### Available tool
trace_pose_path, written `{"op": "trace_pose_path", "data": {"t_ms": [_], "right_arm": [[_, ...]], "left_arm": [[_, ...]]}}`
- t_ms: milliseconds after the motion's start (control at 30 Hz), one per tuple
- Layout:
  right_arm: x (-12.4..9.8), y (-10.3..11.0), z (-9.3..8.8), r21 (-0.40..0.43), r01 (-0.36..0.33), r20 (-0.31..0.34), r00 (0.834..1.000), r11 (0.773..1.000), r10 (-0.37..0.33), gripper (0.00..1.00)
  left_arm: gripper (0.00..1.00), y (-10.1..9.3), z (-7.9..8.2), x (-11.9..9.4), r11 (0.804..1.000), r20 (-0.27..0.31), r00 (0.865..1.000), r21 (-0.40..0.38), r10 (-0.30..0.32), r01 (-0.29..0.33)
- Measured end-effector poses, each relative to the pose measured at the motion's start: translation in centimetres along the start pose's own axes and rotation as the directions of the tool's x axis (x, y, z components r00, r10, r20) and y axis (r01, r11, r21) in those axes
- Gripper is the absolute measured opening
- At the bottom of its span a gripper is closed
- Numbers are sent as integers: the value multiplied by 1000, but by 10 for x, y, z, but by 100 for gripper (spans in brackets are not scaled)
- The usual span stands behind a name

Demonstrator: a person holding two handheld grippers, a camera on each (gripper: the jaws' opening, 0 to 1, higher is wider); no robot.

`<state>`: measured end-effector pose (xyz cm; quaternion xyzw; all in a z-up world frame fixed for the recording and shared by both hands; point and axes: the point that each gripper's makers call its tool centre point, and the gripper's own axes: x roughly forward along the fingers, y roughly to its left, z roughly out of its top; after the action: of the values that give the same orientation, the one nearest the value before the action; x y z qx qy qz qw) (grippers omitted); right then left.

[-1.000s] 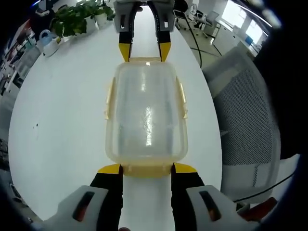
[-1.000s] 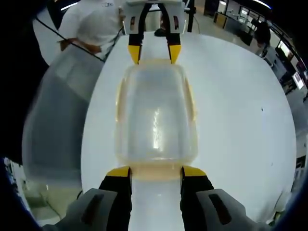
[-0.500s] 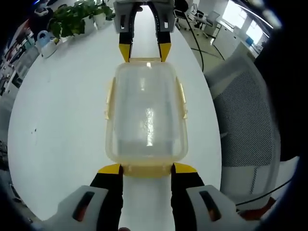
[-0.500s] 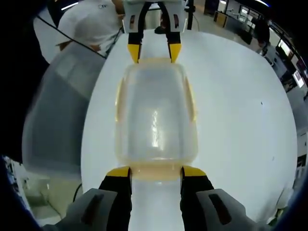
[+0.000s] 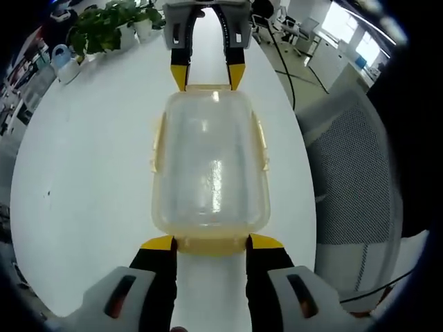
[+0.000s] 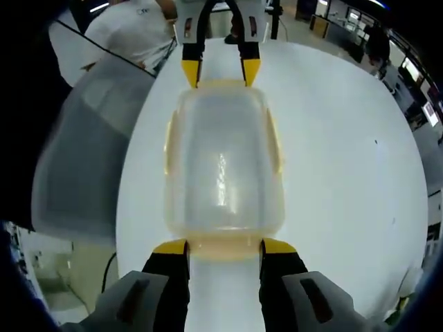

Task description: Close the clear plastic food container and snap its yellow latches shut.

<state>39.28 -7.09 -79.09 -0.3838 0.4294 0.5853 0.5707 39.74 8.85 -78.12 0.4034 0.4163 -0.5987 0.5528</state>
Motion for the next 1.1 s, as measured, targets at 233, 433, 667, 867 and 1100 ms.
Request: {"op": "trace_pose_path", "data": {"t_ms": [233, 433, 667, 867, 1100], "right_arm": [[-3, 0, -7, -3, -1, -3, 1000, 1000, 1, 37], [-3, -1, -8, -11, 0, 1, 1000, 1000, 0, 37], [1, 1, -9, -15, -7, -5, 1000, 1000, 7, 37], [5, 1, -10, -22, -3, -16, 1000, 1000, 3, 37], [7, -2, -12, -28, 16, -21, 1000, 999, -16, 37]], "left_arm": [[37, -1, 6, 5, 1000, 0, 1000, -3, -2, 2], [37, -1, 7, 6, 1000, -6, 1000, -6, 0, 0], [37, -2, 5, 14, 1000, -35, 999, 12, 3, -3], [37, -1, 3, 16, 1000, -50, 999, 21, 6, -5], [38, 2, 3, 17, 1000, -52, 999, 21, 16, -15]]}}
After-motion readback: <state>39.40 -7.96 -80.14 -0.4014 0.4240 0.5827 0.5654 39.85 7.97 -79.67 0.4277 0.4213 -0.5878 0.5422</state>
